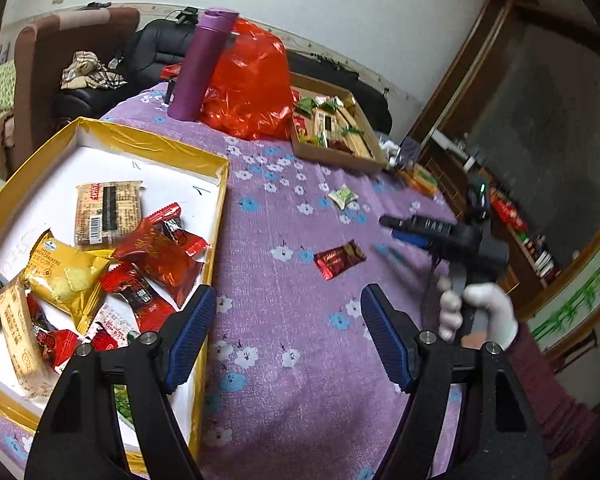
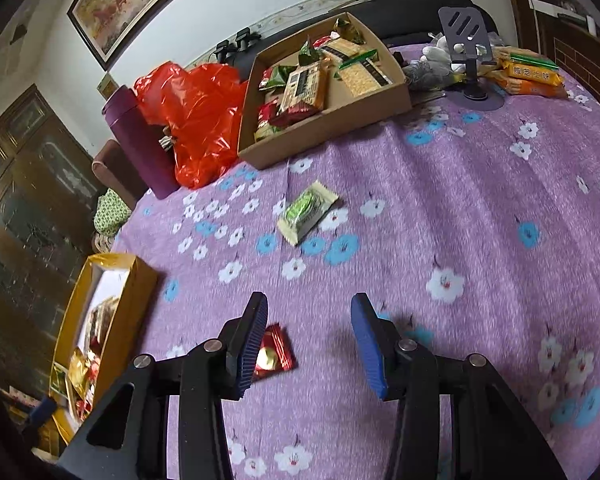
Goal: Organize snacks
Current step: 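Grasp a small green candy packet with the right tool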
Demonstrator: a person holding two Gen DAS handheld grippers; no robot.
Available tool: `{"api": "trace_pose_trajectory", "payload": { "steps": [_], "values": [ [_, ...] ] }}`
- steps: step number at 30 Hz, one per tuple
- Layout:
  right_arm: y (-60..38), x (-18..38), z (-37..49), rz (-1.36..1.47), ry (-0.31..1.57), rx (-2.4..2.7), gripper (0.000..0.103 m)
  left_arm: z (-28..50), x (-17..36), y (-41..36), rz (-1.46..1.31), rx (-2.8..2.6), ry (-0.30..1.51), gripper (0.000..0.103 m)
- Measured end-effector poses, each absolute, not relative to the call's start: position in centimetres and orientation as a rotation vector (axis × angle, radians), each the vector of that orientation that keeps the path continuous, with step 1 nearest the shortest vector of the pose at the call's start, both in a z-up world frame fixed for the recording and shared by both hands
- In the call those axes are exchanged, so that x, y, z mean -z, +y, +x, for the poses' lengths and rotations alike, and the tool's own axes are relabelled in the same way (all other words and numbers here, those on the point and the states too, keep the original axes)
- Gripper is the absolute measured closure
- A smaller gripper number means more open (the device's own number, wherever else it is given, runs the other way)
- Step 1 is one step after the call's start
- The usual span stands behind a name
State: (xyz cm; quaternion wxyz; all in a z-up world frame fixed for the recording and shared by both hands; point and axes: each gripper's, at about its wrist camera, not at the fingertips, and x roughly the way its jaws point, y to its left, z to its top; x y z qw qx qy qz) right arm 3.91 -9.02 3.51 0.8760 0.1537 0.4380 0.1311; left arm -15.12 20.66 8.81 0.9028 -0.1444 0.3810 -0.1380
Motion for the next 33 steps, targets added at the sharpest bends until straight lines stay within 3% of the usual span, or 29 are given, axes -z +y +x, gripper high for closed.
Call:
{"api": "trace_pose_trajectory", "payload": {
  "steps": [19, 20, 21, 22, 33],
  "values": [
    [-3.5, -0.9, 14.6, 0.281, 1.012, -0.120, 0.055, -14.5, -7.3, 18.2, -0.235, 0.369, 0.858, 0.028],
    [-3.1, -0.9, 14.9, 0.253, 1.017, -0.111, 0.058, -14.4, -7.3, 18.1, -0.234, 0.369, 0.859, 0.028],
    [-2.7, -0.9, 15.0, 0.220, 1.017, -0.100, 0.076, -14.2, -7.2, 18.1, -0.236, 0.369, 0.863, 0.028],
    [-2.6, -0.9, 15.1, 0.198, 1.023, -0.095, 0.083, -14.1, -7.1, 18.1, -0.237, 0.370, 0.867, 0.028],
    [-7.5, -2.2, 8.1, 0.217, 1.010, -0.210, 0.084, -11.9, -6.7, 13.7, -0.148, 0.438, 0.923, 0.028]
  ]
}}
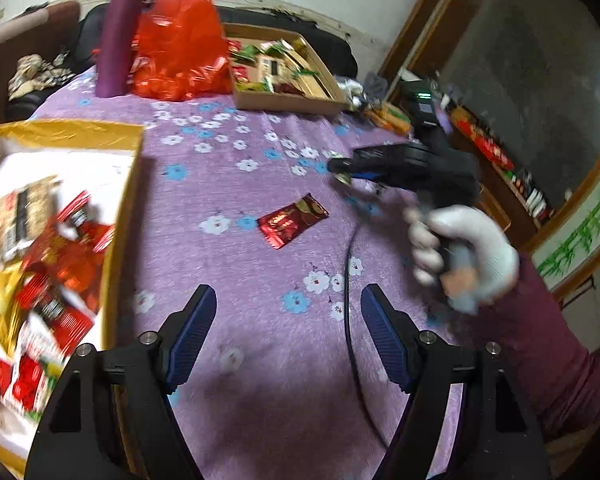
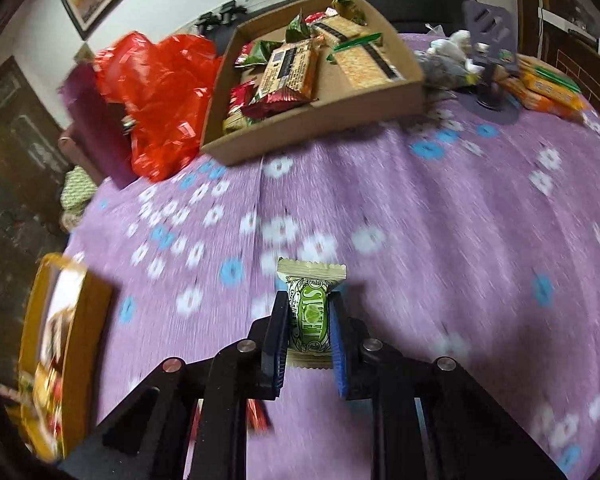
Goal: Organize snacks
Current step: 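Grasp a small green candy packet with the right tool, then grasp the dark red Golden Crown wafer with the left tool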
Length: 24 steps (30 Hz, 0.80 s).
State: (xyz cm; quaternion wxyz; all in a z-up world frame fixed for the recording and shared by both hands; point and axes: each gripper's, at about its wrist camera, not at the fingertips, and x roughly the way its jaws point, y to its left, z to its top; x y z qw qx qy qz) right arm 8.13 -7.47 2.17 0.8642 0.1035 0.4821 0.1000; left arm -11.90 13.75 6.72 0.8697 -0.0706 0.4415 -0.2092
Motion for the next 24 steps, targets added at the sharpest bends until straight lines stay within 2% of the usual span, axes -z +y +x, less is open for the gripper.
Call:
{"api": "trace_pose_trajectory", "payload": {
  "steps": [7, 15, 17, 18, 20, 23, 24],
  "values": [
    [-11.4, -1.1, 1.9, 0.347, 0.932, -0.291, 0.084, -7.3, -4.8, 8.3, 0.062, 0.443, 0.967, 0.029],
    [-13.3, -1.0, 1.5, 0.411, 0.890, -0.335, 0.083, -2.6, -1.6, 6.5, 0.154, 0.424, 1.017, 0.031],
    [-13.2, -0.9, 1.6, 0.407, 0.896, -0.345, 0.083, -1.9, -1.2, 5.9, 0.169, 0.440, 1.017, 0.046],
    [-13.0, -0.8, 1.6, 0.404, 0.899, -0.351, 0.083, -1.8, -1.0, 5.5, 0.184, 0.438, 1.016, 0.048],
    [-12.7, -0.9, 1.5, 0.399, 0.899, -0.363, 0.083, -1.7, -1.0, 4.9, 0.219, 0.441, 0.995, 0.060],
    [-12.5, -1.1, 1.3, 0.399, 0.893, -0.374, 0.083, -2.0, -1.0, 4.7, 0.227, 0.430, 0.986, 0.069],
    [-12.5, -1.1, 1.3, 0.401, 0.893, -0.375, 0.083, -2.3, -1.0, 4.7, 0.224, 0.429, 0.987, 0.069]
  ]
}}
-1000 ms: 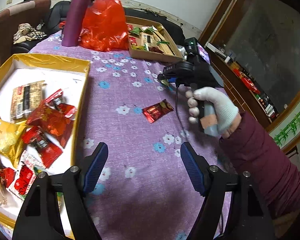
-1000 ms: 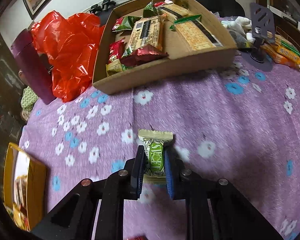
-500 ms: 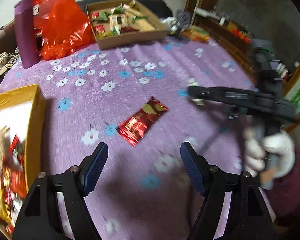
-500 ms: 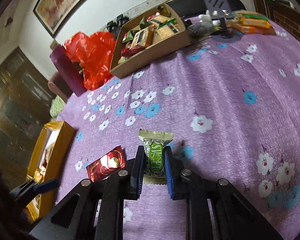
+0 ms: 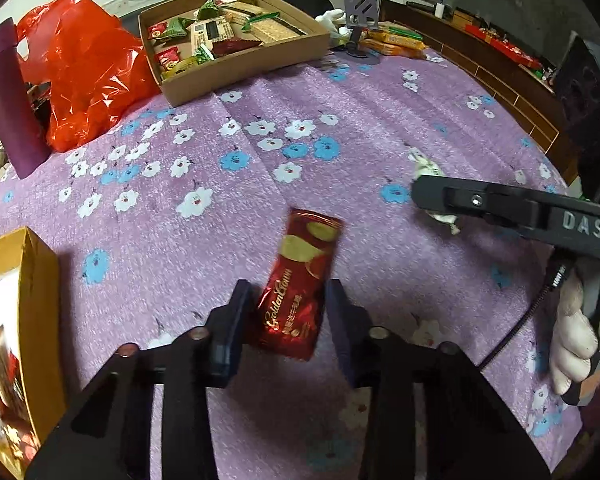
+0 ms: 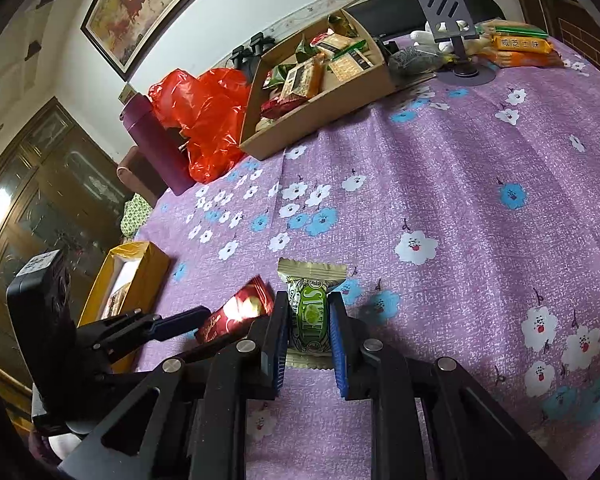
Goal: Organize snacks
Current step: 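Grasp the dark red Golden Crown wafer with the left tool, then release the wafer into the tray with the left tool while the right tool releases its candy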
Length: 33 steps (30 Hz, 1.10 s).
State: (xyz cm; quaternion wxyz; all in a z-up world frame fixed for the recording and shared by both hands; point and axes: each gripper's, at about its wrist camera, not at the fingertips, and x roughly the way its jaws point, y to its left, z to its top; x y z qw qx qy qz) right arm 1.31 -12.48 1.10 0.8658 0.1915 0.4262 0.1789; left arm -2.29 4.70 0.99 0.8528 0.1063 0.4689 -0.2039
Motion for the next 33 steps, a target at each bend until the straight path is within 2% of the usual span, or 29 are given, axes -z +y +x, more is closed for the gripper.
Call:
{"api": "trace_pose_trajectory", "payload": {
  "steps": [5, 6, 8, 9, 15, 16, 17, 19, 26, 33],
  "values": [
    [-12.7, -0.8, 1.5, 0.428, 0.908, -0.378, 0.083, -2.6, -1.1, 3.7, 0.281, 0.411, 0.960, 0.067],
    [-12.7, -0.7, 1.5, 0.431, 0.910, -0.379, 0.083, -2.3, -1.0, 3.6, 0.285, 0.397, 0.962, 0.064],
    [-12.7, -0.7, 1.4, 0.430, 0.908, -0.379, 0.083, -1.7, -1.0, 3.5, 0.274, 0.382, 0.959, 0.051],
    [-12.7, -0.7, 1.4, 0.428, 0.906, -0.379, 0.083, -1.4, -0.9, 3.4, 0.267, 0.382, 0.962, 0.049],
    [-12.5, -0.7, 1.4, 0.414, 0.907, -0.372, 0.083, -1.2, -0.6, 3.1, 0.224, 0.398, 0.951, 0.046],
    [-12.4, -0.7, 1.4, 0.411, 0.906, -0.371, 0.083, -1.3, -0.6, 3.0, 0.225, 0.398, 0.948, 0.050],
    [-12.4, -0.7, 1.3, 0.406, 0.906, -0.370, 0.083, -1.4, -0.7, 2.9, 0.223, 0.401, 0.946, 0.063],
    [-12.2, -0.7, 1.3, 0.396, 0.904, -0.366, 0.083, -1.6, -0.9, 2.9, 0.221, 0.402, 0.945, 0.079],
    [-12.0, -0.7, 1.2, 0.375, 0.897, -0.365, 0.083, -2.3, -1.5, 4.7, 0.118, 0.376, 0.928, 0.079],
    [-11.9, -1.0, 1.0, 0.380, 0.870, -0.400, 0.083, -5.0, -4.5, 9.7, -0.105, 0.363, 0.869, 0.079]
  ]
}}
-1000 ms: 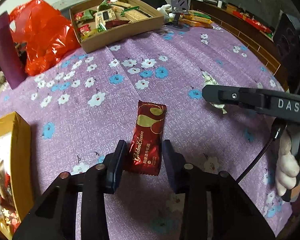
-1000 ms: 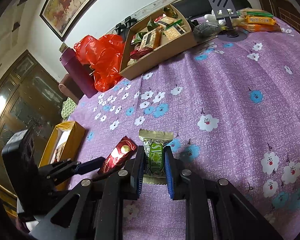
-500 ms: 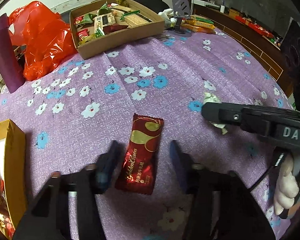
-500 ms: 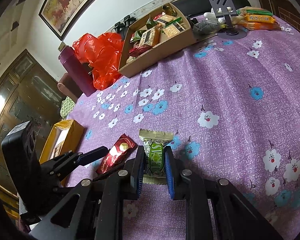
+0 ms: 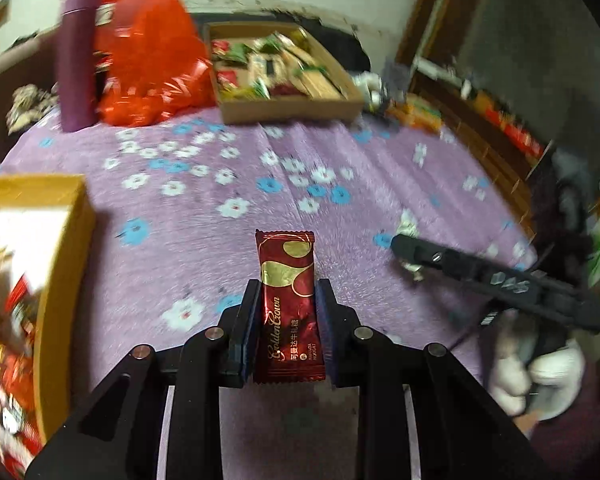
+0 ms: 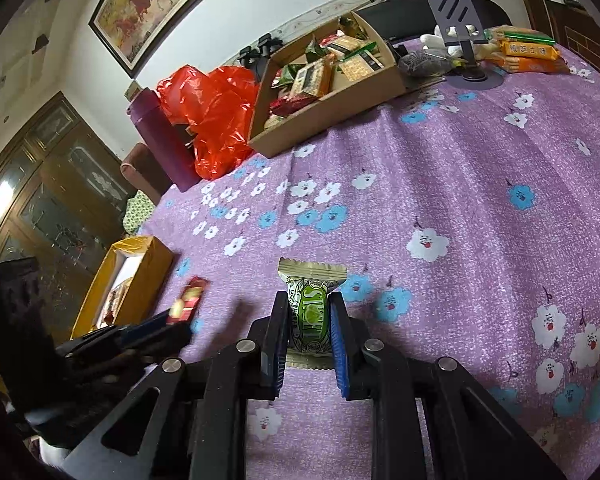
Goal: Organize snacks
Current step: 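Release the wafer into the tray with the left tool while the right tool releases its candy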
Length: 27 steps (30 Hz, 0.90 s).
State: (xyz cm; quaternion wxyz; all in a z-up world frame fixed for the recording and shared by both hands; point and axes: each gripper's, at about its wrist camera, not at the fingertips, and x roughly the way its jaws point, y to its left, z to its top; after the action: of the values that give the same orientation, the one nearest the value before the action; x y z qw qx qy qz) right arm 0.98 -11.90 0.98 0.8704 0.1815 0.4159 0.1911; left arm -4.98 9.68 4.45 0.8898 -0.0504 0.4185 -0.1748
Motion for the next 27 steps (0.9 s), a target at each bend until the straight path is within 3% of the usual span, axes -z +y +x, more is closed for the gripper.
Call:
{"api": "trace_pose_trajectory", "payload": {
  "steps": [13, 27],
  "values": [
    [-11.5, -1.1, 0.3, 0.359, 0.836, -0.369, 0.083, -10.7, -9.0, 19.5, -0.220, 0.187, 0.714, 0.079],
    [-6.6, -4.7, -1.4, 0.299, 0.824, -0.413, 0.084, -14.4, -9.6, 25.5, -0.235, 0.043, 0.658, 0.079]
  ]
}}
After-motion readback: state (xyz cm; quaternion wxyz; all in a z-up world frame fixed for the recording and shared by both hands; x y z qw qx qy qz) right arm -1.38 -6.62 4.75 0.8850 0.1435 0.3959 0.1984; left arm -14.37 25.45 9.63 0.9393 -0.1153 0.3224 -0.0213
